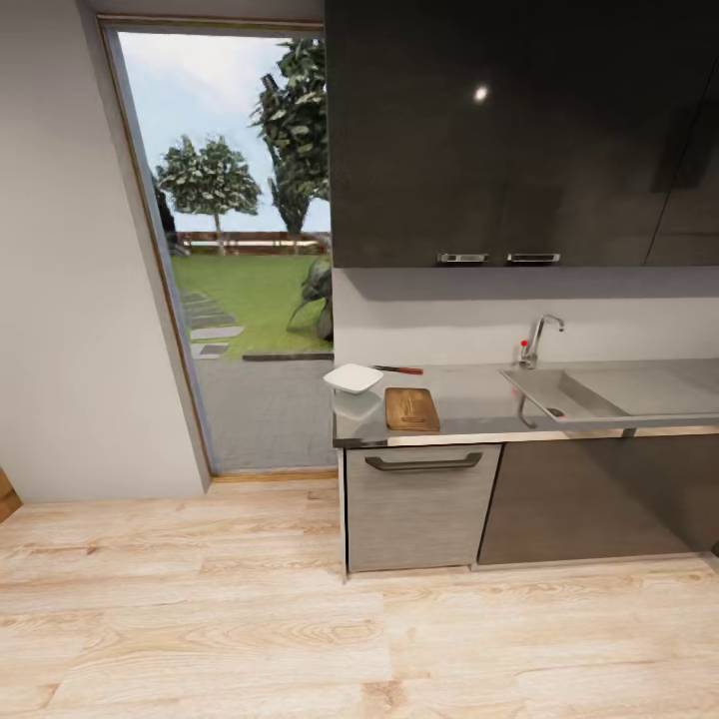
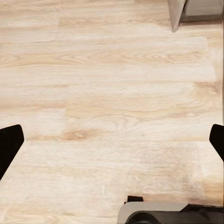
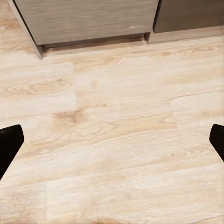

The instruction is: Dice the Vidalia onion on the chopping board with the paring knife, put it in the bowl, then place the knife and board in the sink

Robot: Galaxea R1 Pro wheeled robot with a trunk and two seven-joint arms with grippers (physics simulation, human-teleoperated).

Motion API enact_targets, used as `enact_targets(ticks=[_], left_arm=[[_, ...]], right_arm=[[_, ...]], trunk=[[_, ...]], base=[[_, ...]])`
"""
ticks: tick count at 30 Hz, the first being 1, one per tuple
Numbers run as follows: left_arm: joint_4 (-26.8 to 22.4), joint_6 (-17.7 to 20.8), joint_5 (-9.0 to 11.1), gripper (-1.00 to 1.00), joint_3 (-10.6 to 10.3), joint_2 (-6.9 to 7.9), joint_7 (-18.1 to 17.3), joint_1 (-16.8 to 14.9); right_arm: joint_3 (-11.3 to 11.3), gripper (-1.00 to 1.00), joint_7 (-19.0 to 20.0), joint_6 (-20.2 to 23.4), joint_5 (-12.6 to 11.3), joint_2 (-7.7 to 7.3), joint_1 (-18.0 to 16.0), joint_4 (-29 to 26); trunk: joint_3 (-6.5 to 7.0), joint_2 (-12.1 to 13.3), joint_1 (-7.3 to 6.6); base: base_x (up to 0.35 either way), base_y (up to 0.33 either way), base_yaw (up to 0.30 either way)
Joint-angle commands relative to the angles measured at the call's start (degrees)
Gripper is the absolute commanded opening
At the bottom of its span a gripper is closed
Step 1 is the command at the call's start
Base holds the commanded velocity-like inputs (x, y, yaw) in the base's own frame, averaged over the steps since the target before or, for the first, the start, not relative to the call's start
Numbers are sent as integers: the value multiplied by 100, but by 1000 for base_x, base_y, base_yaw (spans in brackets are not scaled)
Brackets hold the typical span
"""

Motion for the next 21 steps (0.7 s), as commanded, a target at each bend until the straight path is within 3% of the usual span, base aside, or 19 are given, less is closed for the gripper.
enact_targets(ticks=[1,6,9,21], left_arm=[[-256,-7,7,100,-5,-11,3,87],[-421,22,13,100,-7,-39,4,141],[-255,35,17,100,-1,-163,-1,148],[289,17,17,100,18,-212,-22,143]], right_arm=[[-15,100,-2,-18,5,7,-1,-1],[-15,100,1,-18,4,10,-1,-4],[-15,100,13,-25,4,9,-1,-5],[-10,100,0,-59,2,28,-1,-39]], trunk=[[0,-2,2],[0,-2,2],[0,-2,2],[0,-2,2]], base=[[0,0,0],[0,0,0],[0,0,0],[0,0,0]])
